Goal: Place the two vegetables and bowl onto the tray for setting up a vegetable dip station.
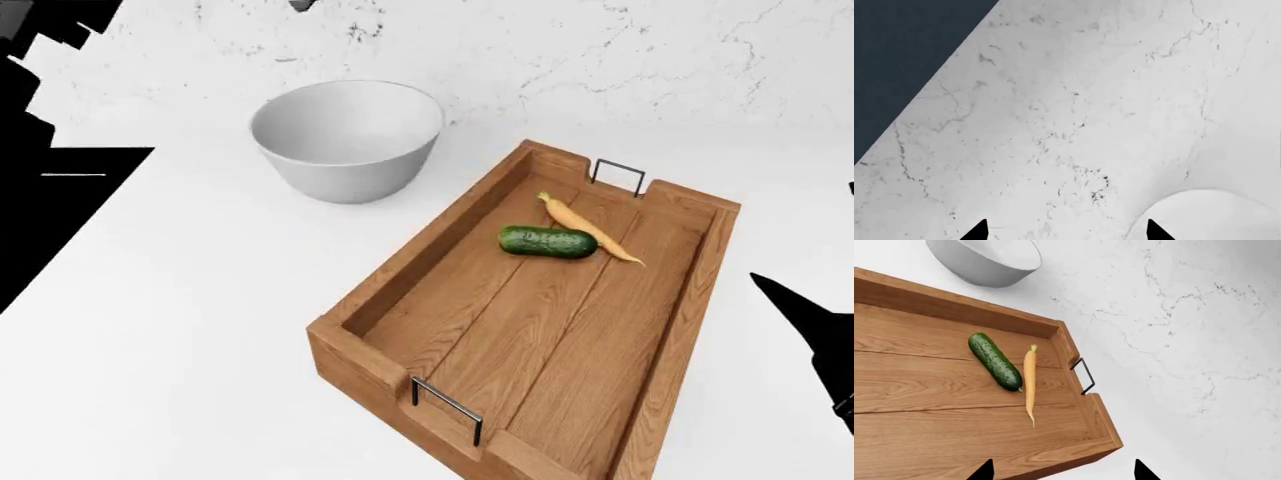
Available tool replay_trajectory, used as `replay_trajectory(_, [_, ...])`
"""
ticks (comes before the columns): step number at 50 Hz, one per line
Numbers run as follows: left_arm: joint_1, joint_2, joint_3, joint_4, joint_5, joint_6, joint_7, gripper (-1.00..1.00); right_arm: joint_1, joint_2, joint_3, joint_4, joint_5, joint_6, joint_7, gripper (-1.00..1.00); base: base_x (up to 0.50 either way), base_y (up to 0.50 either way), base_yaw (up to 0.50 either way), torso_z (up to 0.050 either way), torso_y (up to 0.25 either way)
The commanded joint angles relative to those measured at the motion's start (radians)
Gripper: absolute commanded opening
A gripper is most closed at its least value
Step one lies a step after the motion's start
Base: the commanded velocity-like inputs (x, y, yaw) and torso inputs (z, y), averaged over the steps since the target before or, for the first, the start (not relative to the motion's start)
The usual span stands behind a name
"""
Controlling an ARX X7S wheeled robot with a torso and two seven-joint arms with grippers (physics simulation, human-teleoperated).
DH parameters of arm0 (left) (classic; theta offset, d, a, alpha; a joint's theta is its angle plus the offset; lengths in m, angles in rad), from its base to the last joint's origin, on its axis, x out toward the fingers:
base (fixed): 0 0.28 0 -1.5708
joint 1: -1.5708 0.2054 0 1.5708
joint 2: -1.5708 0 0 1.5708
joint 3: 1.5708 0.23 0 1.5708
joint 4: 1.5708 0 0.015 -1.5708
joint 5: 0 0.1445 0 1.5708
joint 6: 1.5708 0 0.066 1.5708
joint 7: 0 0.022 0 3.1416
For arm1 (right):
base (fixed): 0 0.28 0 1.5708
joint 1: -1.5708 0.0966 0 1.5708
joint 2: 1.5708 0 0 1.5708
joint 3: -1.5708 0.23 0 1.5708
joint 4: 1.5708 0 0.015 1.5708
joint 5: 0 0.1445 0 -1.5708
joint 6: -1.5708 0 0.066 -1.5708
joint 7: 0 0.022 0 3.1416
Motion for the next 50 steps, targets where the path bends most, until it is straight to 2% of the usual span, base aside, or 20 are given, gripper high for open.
replay_trajectory(1, [-0.129, 0.132, -0.055, -0.451, 0.064, -0.175, -0.065, 1.00, 0.024, 0.004, 0.034, -0.022, 0.037, 0.025, 0.004, 1.00, 0.00, 0.00, 0.00, 0.000, 0.000])
replay_trajectory(6, [-0.126, 0.133, -0.127, -0.451, 0.120, -0.275, -0.057, 1.00, 0.035, 0.006, 0.051, -0.023, 0.057, 0.036, 0.015, 1.00, 0.00, 0.00, 0.00, 0.000, 0.000])
replay_trajectory(16, [-0.083, 0.139, -0.316, -0.451, 0.229, -0.452, -0.128, 1.00, 0.006, 0.006, 0.034, -0.022, 0.054, 0.001, 0.036, 1.00, 0.00, 0.00, 0.00, 0.000, 0.000])
replay_trajectory(20, [-0.069, 0.150, -0.363, -0.451, 0.241, -0.445, -0.078, 1.00, 0.002, 0.006, 0.034, -0.020, 0.055, 0.004, 0.041, 1.00, 0.00, 0.00, 0.00, 0.000, 0.000])
replay_trajectory(30, [-0.036, 0.153, -0.450, -0.451, 0.271, -0.459, -0.047, 1.00, -0.007, 0.006, 0.035, -0.016, 0.052, 0.001, 0.040, 1.00, 0.00, 0.00, 0.00, 0.000, 0.000])
replay_trajectory(36, [-0.006, 0.151, -0.519, -0.451, 0.272, -0.470, -0.062, 1.00, -0.013, 0.006, 0.035, -0.015, 0.061, 0.001, 0.054, 1.00, 0.00, 0.00, 0.00, 0.000, 0.000])
replay_trajectory(50, [0.036, 0.143, -0.600, -0.451, 0.288, -0.453, -0.087, 1.00, -0.008, 0.006, 0.055, -0.012, 0.086, 0.020, 0.070, 1.00, 0.00, 0.00, 0.00, 0.000, 0.000])
